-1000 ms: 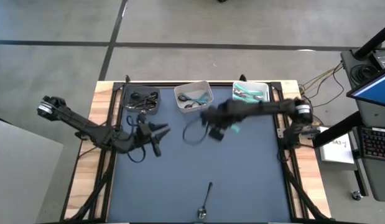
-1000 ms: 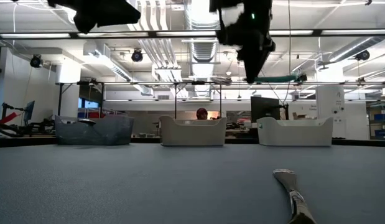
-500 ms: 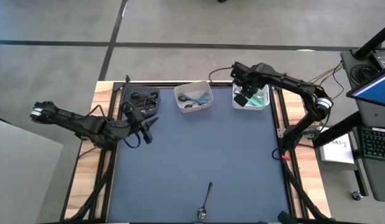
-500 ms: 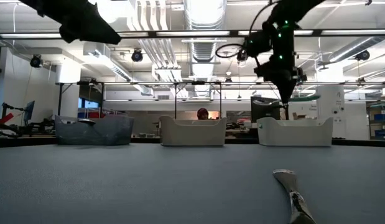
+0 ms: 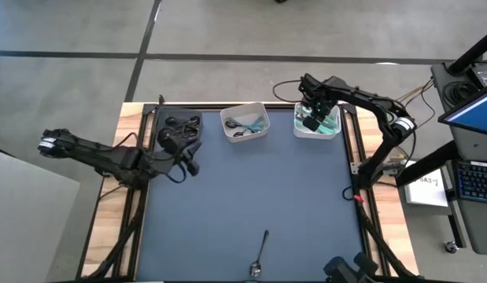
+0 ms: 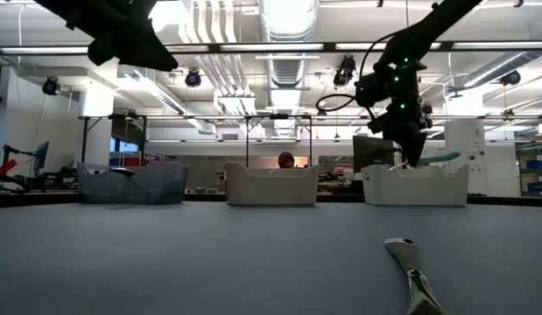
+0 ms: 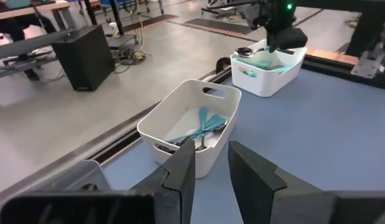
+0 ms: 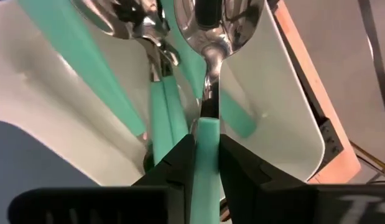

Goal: Sort silverware by color (type)
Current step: Put the light blue spoon into the white bin, then put the black spoon into the black bin

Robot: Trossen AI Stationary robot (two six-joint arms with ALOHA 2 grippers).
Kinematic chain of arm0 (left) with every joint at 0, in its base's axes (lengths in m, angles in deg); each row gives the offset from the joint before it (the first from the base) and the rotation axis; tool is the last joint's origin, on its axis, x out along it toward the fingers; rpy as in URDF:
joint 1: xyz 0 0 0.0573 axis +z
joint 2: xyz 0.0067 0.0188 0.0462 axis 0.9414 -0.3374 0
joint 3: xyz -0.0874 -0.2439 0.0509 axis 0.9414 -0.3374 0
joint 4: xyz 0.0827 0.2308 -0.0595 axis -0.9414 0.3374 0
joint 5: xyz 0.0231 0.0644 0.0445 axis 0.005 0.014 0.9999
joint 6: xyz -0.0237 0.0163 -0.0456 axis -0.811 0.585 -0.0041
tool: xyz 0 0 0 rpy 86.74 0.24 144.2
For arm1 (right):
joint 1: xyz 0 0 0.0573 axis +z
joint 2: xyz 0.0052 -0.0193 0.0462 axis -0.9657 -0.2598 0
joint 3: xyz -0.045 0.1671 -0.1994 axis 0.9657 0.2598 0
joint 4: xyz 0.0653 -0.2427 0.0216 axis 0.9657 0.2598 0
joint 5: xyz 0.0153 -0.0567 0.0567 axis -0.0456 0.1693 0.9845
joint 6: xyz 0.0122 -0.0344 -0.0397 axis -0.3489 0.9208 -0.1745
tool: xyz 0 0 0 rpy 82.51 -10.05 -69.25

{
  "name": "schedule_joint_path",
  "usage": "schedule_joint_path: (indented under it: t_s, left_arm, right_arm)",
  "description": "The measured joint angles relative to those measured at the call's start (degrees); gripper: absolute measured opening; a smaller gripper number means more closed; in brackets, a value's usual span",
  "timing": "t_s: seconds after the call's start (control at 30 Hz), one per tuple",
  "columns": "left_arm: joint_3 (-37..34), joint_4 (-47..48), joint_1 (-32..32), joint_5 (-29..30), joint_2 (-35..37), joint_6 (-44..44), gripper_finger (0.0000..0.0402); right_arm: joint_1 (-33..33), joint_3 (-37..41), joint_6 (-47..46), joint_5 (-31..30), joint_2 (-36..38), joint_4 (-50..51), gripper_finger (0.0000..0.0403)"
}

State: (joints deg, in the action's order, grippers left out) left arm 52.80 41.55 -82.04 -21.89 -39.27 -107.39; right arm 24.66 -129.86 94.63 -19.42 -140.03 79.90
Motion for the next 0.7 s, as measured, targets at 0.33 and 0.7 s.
schedule_joint_path:
  t_s: [0.33, 0.7]
  left_arm:
    - [4.9, 0.7, 3.6, -2.2, -6.1, 1.0, 0.0079]
    - [7.9, 9.6, 7.3, -17.4, -6.4, -3.8, 0.0079]
  right_arm:
    - [2.8, 0.0, -2.2, 3.1, 3.5, 2.6, 0.01]
    - [25.0, 0.6, -6.2, 22.9, 5.6, 2.6, 0.0084]
